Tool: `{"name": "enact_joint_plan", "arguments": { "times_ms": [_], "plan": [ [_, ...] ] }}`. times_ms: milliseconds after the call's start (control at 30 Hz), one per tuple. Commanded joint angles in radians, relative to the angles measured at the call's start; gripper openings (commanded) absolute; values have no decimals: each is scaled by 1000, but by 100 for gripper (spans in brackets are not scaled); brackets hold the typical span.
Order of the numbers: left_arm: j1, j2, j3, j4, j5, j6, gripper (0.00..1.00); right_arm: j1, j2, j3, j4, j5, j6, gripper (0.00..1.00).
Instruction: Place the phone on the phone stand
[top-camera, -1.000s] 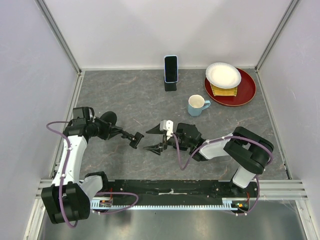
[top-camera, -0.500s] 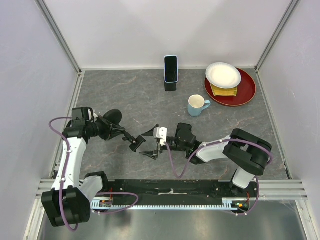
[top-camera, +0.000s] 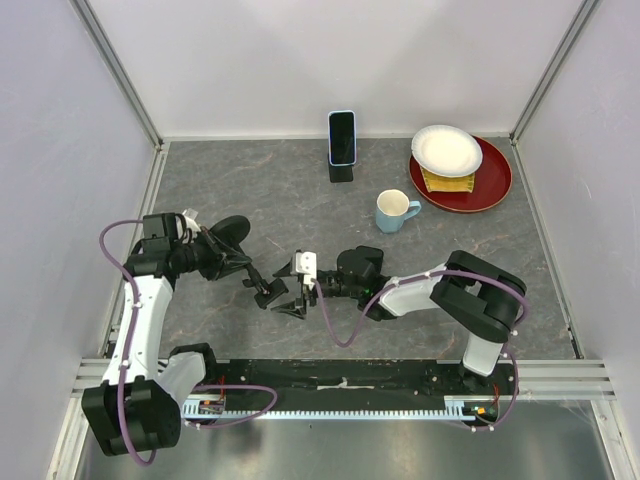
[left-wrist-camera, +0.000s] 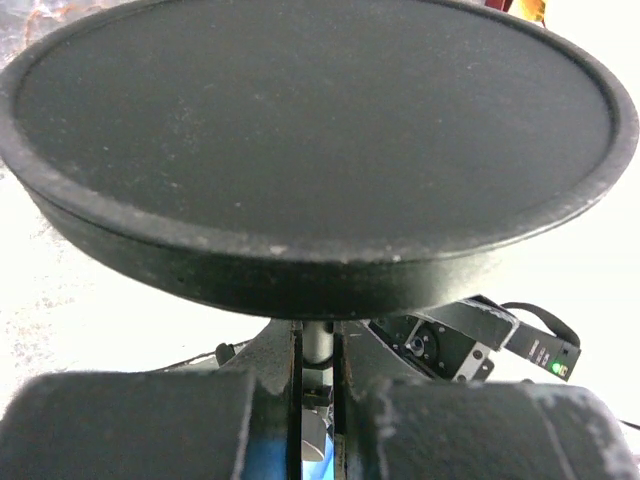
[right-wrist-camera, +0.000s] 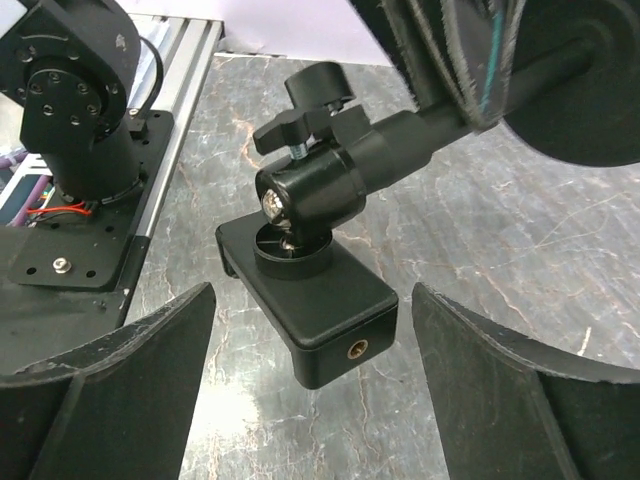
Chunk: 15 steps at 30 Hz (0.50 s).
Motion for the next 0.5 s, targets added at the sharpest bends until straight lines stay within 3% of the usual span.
{"name": "enact_joint_plan", "arguments": {
  "times_ms": [0,67,467],
  "plan": [
    [-11,-32,71,64,107,118,2,4,33,60,-23,-95,0,85],
    [-17,-28,71,66,118,134,2,6,38,67,-26,-118,6,80],
    [-46,-1,80,67,133,204,2,9,44,73,-23,-151,6,75]
  ]
}}
